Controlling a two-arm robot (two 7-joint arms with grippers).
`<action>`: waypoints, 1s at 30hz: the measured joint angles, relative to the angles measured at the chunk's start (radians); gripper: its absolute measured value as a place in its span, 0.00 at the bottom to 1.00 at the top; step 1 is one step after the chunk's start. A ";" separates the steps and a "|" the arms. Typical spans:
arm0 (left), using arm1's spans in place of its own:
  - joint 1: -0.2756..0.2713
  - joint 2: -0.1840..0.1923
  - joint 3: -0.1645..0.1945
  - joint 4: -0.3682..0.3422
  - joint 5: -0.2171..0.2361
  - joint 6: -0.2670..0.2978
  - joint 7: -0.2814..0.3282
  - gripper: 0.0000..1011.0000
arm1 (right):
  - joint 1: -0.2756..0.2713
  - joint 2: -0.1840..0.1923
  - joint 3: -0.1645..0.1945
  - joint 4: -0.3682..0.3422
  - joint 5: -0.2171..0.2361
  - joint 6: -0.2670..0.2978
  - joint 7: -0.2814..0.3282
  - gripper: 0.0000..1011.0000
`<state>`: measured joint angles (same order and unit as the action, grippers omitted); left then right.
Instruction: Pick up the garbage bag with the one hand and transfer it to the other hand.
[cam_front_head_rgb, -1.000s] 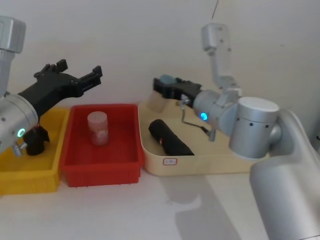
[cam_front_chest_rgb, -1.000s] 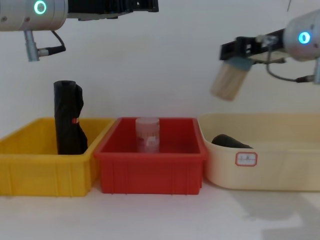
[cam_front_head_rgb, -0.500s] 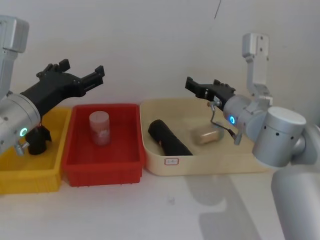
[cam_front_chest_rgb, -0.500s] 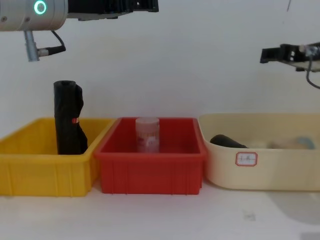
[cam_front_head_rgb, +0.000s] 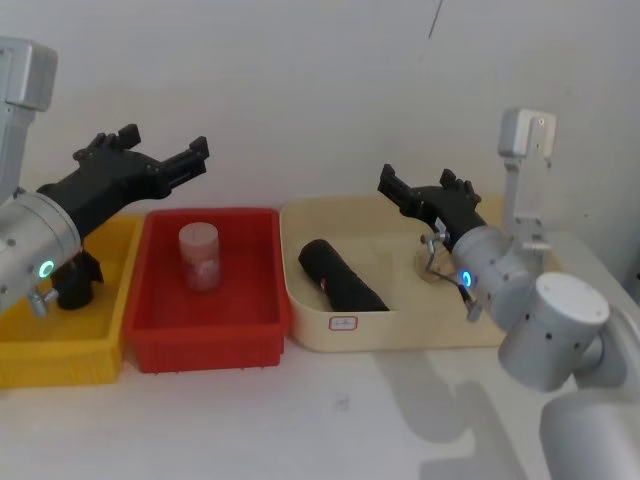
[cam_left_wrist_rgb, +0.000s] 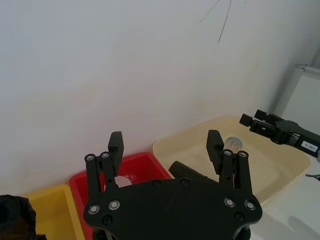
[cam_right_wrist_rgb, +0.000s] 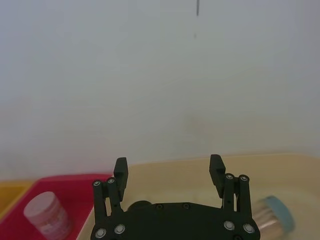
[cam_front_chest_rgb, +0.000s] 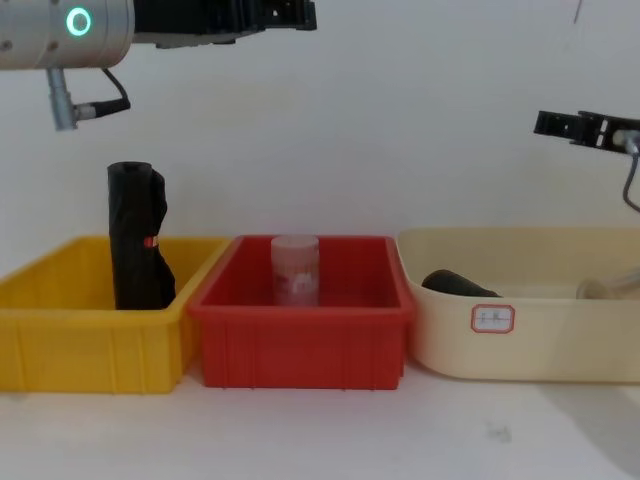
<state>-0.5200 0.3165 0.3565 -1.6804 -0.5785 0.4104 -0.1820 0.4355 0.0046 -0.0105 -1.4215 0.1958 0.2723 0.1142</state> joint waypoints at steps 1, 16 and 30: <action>0.001 0.000 0.000 0.000 -0.002 0.000 -0.001 0.99 | -0.011 -0.002 -0.002 -0.003 0.001 -0.014 0.003 0.99; 0.015 0.014 -0.001 0.032 -0.059 0.035 -0.040 0.99 | -0.155 0.009 -0.037 -0.083 0.063 -0.192 0.125 0.99; 0.012 0.023 0.009 0.055 -0.087 0.058 -0.069 0.99 | -0.233 0.072 -0.083 -0.147 0.126 -0.228 0.277 0.99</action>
<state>-0.5084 0.3394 0.3659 -1.6254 -0.6659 0.4689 -0.2509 0.2022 0.0763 -0.0938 -1.5687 0.3215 0.0439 0.3913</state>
